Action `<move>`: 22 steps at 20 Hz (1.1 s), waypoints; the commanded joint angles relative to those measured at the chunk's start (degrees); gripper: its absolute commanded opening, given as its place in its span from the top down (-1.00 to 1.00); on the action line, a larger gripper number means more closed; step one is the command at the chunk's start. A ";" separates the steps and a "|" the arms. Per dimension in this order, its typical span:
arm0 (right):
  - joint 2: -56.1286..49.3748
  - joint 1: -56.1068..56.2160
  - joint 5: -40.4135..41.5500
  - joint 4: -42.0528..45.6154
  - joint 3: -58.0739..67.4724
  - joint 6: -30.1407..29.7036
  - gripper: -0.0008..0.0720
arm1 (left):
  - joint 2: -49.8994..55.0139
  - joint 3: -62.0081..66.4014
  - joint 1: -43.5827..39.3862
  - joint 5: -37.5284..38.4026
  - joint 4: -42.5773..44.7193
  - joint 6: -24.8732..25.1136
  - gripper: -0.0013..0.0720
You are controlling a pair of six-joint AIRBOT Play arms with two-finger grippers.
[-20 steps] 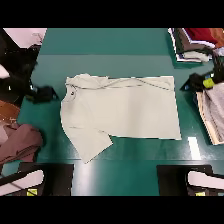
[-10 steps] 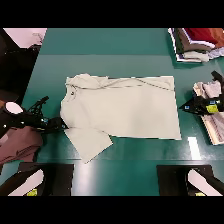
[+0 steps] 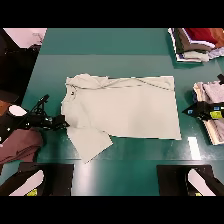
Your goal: Fold the shirts.
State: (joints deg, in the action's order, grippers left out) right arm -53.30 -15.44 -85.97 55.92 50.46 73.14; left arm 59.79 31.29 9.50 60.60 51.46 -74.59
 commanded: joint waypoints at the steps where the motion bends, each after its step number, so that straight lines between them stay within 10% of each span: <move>1: 0.28 -2.43 -1.60 6.56 -2.34 1.29 0.00 | -0.04 2.51 -0.33 1.33 -0.66 0.07 0.89; 9: 0.26 -19.50 7.72 7.15 -21.49 0.00 -0.09 | -0.04 6.64 -0.33 2.99 -0.72 2.08 0.89; 22: -12.92 -10.34 10.97 2.60 -20.28 -1.64 -0.08 | -0.04 6.62 -0.33 2.51 -0.68 2.67 0.89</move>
State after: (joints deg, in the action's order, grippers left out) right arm -62.19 -29.67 -75.61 59.02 28.53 71.83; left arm 59.79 37.87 9.19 63.20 50.74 -72.01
